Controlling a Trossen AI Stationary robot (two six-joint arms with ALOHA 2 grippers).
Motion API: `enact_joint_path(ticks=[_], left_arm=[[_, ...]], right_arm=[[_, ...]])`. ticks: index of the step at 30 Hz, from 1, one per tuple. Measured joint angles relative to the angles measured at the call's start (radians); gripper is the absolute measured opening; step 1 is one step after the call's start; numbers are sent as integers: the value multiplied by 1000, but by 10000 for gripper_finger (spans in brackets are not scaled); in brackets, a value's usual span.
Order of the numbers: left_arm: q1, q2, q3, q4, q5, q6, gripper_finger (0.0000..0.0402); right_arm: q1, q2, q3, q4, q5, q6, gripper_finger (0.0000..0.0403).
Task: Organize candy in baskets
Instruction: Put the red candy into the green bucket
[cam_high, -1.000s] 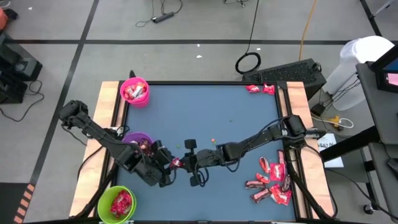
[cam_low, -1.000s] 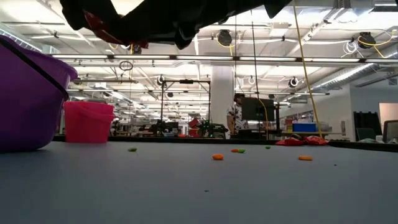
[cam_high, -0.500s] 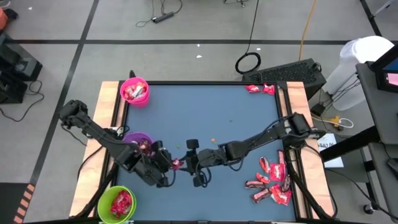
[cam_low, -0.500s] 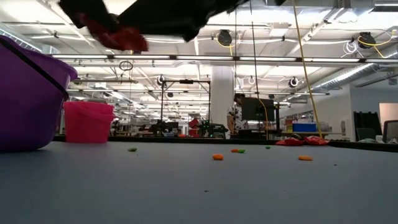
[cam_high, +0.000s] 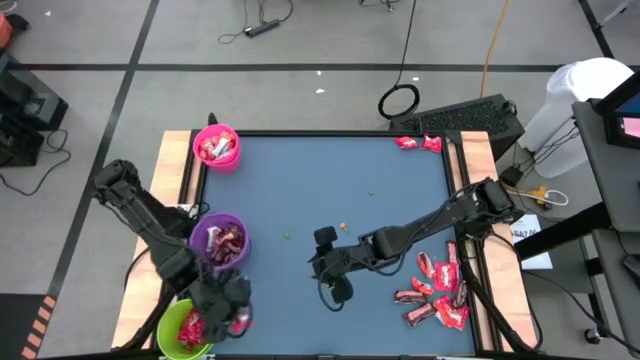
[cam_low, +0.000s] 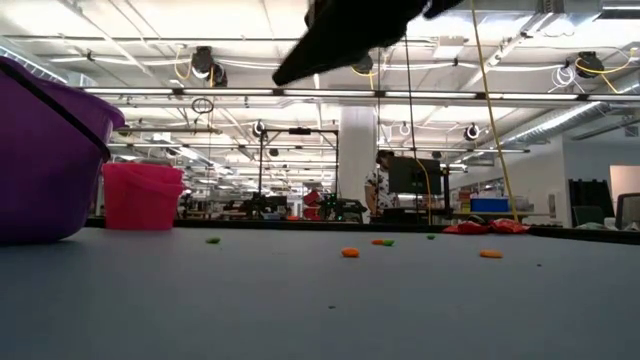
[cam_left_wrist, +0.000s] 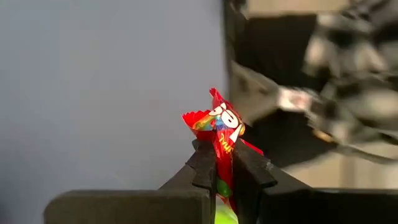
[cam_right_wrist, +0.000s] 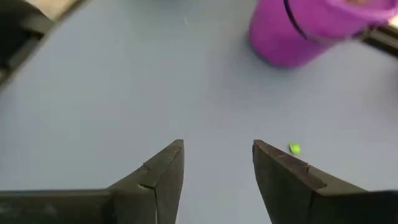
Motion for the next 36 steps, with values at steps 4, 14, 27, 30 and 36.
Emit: enact_joint_path(ticks=[4,14,27,30,36], left_arm=[[-92,-14,3,4,68,-243,29],[-395,-55,4,-94,-193,-721,25],[-511,-5,1,-325,-238,-1055,134],[-508,-7,1,-325,-238,-1044,162],[-498,-41,1,-327,-450,-925,175]], right_arm=[[-9,17,0,-2,6,0,180],[-21,23,0,3,4,-2,180],[-27,24,0,8,1,16,180],[-27,24,0,4,3,16,180],[-33,0,-2,-102,8,54,180]])
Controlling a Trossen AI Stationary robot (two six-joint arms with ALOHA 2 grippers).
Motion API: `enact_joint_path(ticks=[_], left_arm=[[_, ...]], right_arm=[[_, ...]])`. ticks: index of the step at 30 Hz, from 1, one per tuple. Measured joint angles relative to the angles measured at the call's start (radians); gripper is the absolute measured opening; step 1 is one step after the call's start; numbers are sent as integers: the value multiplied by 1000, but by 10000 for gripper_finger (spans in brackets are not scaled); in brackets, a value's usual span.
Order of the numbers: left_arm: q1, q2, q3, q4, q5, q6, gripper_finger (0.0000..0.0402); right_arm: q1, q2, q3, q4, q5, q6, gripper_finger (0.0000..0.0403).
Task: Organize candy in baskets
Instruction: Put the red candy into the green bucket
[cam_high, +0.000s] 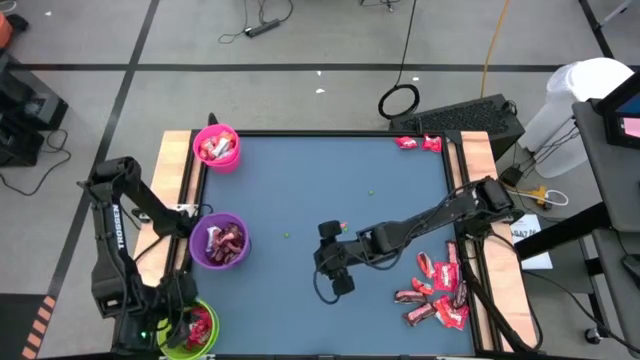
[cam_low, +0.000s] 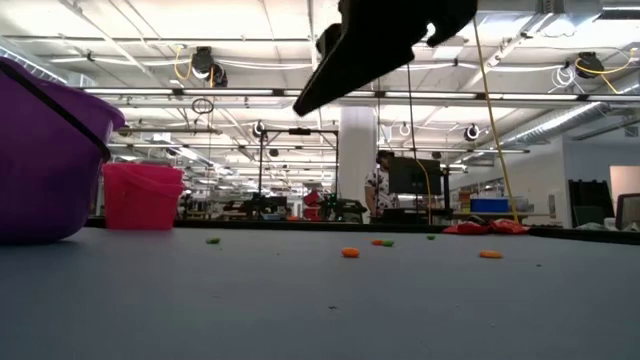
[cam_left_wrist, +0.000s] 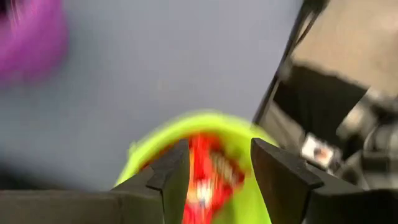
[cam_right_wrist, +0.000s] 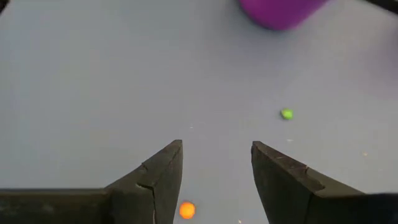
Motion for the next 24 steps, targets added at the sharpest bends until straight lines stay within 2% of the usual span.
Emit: enact_joint_path(ticks=[2,5,8,12,18,24], left_arm=[[10,-8,0,-14,-91,78,175],[48,-23,0,-28,-143,191,175],[102,-48,0,-26,-148,287,175],[176,-84,0,-19,-151,509,176],[310,-123,0,-20,-179,852,176],[438,-162,0,-20,-181,1104,176]], right_arm=[[-8,-19,0,-35,11,18,180],[-24,-38,0,-129,59,33,180],[-49,-62,0,-227,115,34,180],[-109,-80,1,-370,203,63,180],[-245,-79,-8,-504,237,86,180],[-397,-107,-110,-553,465,73,180]])
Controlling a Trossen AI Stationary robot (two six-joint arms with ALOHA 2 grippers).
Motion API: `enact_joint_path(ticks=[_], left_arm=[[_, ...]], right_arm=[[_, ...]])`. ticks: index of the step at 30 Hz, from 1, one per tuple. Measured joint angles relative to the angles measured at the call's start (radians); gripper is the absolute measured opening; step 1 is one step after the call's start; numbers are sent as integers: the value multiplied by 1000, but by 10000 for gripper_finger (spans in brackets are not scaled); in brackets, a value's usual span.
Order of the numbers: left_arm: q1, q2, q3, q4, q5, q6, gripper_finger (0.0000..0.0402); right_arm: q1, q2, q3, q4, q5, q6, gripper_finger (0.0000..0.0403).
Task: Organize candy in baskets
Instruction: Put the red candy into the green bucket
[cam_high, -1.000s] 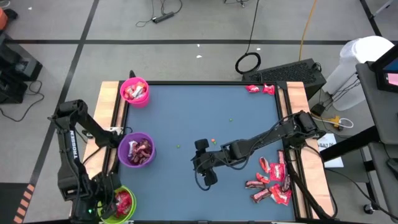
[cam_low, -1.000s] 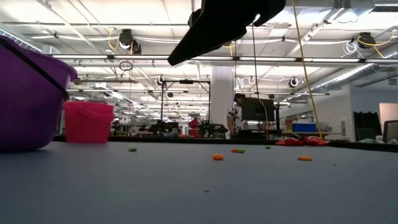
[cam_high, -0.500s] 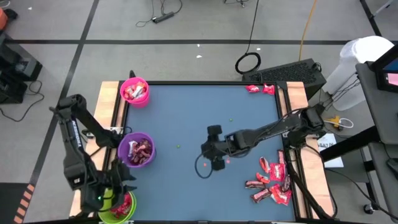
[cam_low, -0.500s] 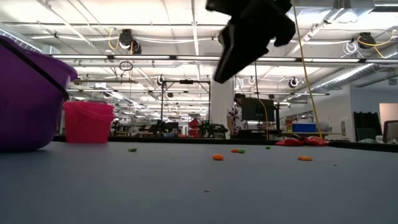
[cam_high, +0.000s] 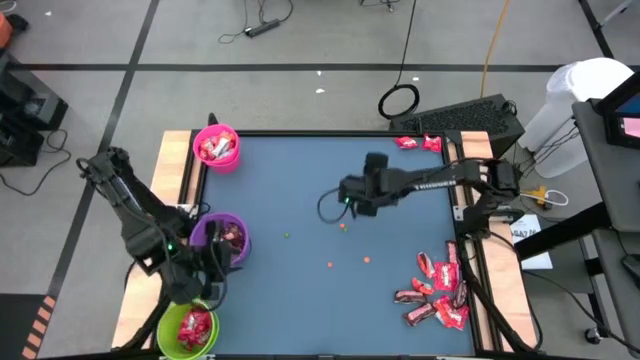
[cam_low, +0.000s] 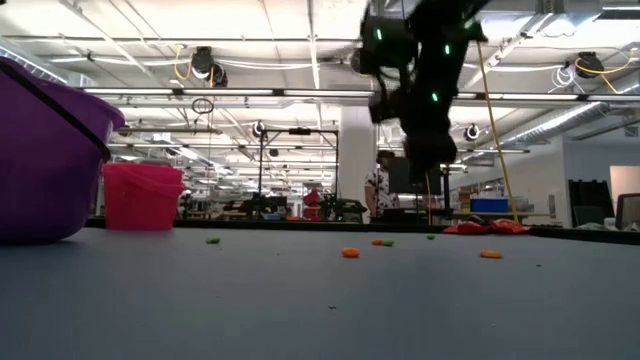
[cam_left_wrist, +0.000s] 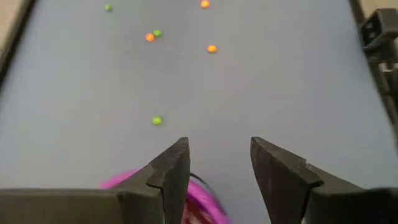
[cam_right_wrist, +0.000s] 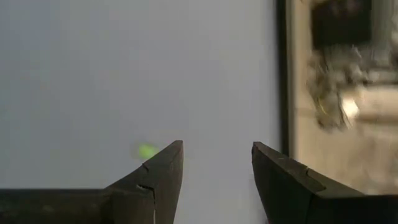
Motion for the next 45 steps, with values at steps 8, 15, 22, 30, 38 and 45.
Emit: enact_joint_path(ticks=[8,15,22,30,38,45], left_arm=[[111,-66,0,18,7,172,176],[206,-112,-65,114,61,287,176],[308,-168,-165,216,185,321,176],[354,-177,-213,288,192,365,176],[365,-177,-213,313,153,421,176],[369,-176,-213,316,106,426,176]], right_arm=[[-312,-75,-195,106,1,-58,180],[-548,-76,-235,250,-1,-187,180],[-682,-56,-236,292,-146,-293,180],[-768,40,-235,351,-209,-439,180],[-800,76,-234,408,-196,-516,141],[-813,76,-234,409,-197,-527,16]])
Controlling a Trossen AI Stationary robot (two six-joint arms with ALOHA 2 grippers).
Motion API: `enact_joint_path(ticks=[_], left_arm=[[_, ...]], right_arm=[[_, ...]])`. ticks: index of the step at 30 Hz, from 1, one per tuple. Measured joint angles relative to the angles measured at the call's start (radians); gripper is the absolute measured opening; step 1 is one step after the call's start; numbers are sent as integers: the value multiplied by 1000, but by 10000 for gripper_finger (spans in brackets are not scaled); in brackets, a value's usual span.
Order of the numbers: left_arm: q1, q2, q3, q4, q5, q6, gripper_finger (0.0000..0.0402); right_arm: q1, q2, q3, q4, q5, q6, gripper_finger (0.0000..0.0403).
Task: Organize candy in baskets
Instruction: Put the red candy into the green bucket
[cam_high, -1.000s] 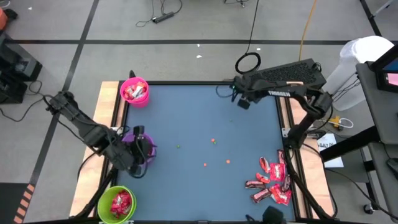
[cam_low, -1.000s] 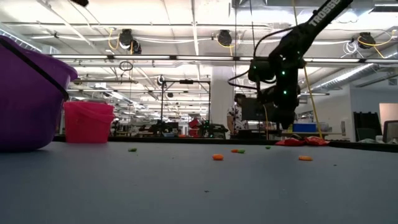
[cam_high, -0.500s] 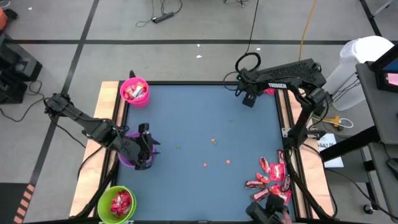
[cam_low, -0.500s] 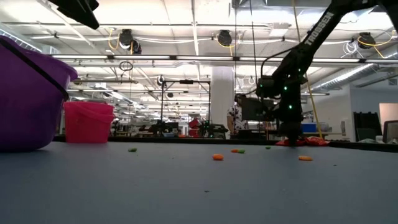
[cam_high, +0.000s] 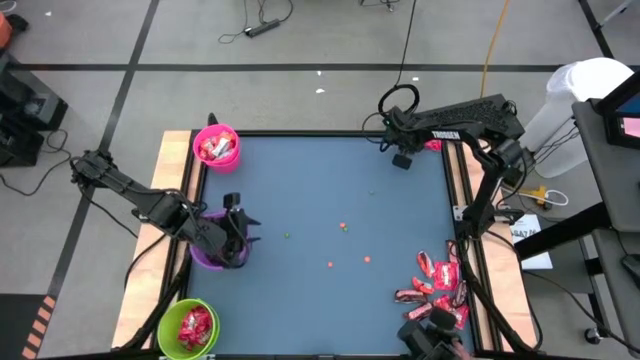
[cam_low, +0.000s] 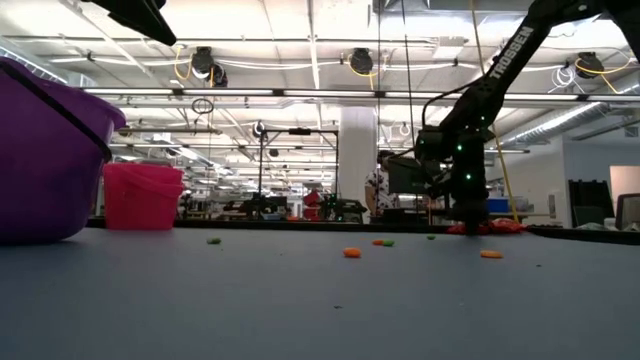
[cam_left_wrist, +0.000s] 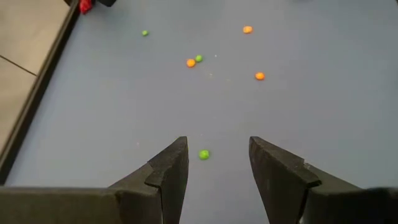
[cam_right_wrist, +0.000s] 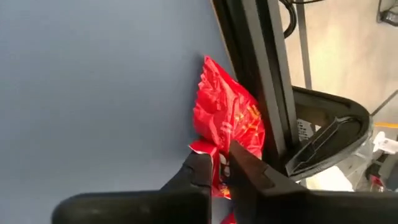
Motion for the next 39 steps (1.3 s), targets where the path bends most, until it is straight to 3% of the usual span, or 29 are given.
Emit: enact_joint_path(ticks=[7,13,21,32,39], left_arm=[[0,0,0,-2,-45,-3,176],[1,6,0,0,-56,-35,176],[1,60,0,105,-107,22,176],[23,225,0,476,-139,267,176],[53,309,0,648,-37,304,176]], right_arm=[[103,-146,-2,-101,-76,82,16],[273,-348,-5,-140,-369,267,5],[606,-513,-105,212,-667,404,7],[945,-392,-129,668,-672,450,8],[1049,-276,-129,927,-662,439,8]])
